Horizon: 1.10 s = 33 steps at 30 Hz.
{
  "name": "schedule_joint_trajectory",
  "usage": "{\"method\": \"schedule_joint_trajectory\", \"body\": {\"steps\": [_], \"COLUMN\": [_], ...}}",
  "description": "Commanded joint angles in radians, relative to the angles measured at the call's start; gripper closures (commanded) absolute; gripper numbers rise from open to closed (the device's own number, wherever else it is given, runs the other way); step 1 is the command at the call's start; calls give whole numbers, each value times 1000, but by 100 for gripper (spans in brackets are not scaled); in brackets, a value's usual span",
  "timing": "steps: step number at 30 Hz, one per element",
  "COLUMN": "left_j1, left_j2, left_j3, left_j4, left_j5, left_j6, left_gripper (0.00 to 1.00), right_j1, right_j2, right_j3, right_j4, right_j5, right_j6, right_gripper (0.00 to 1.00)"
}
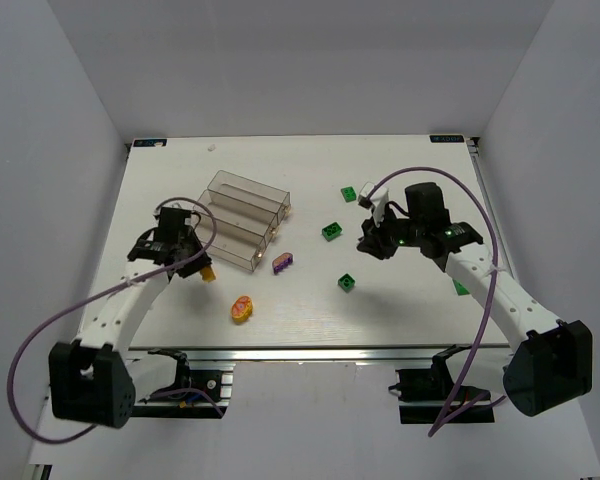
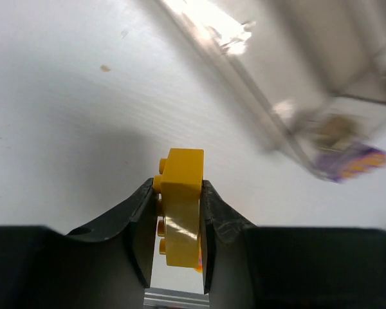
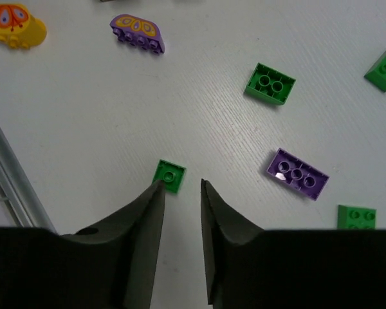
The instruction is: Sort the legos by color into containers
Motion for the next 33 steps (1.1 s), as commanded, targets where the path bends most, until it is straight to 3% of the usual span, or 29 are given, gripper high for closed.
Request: {"method": "schedule_joint_trajectory", "body": {"steps": [1, 2, 5, 10, 17, 21, 22, 25, 28, 29, 33], "left_j1": [-4, 5, 5, 5, 5, 5, 5, 5, 5, 5, 5], "left_j2": [-128, -125, -61, 91, 240, 272, 280, 280, 275, 268, 222], "left_j3": [97, 111, 169, 255, 306, 310, 312, 310, 313, 315, 326], "left_j4": [-18, -10, 45, 155, 166, 171, 165, 168, 163, 163, 151], "left_j5": [85, 96, 105, 85, 22, 11, 11, 11, 16, 19, 25], "left_j6": [-83, -117, -178, -260, -313, -313, -315, -304, -300, -298, -283], "left_gripper": [100, 100, 100, 100, 99, 75, 59, 35, 25, 24, 25], "right_j1": [17, 17, 31, 74, 107, 123, 124, 144, 167, 176, 216], "right_j2": [-23, -23, -19, -20, -33, -13, -10, 7, 33, 43, 64], "right_j3": [-21, -24, -33, -40, -41, -27, -24, -9, 13, 19, 36], "right_j4": [-8, -9, -15, -14, 9, 21, 23, 15, -28, -40, -74], "right_j5": [-41, -47, -65, -70, -58, -64, -68, -104, -182, -218, -304], "right_j6": [-39, -44, -52, -55, -55, -55, -62, -111, -211, -234, -393], "right_gripper": [73, 84, 100, 100, 79, 69, 67, 55, 44, 37, 25]}}
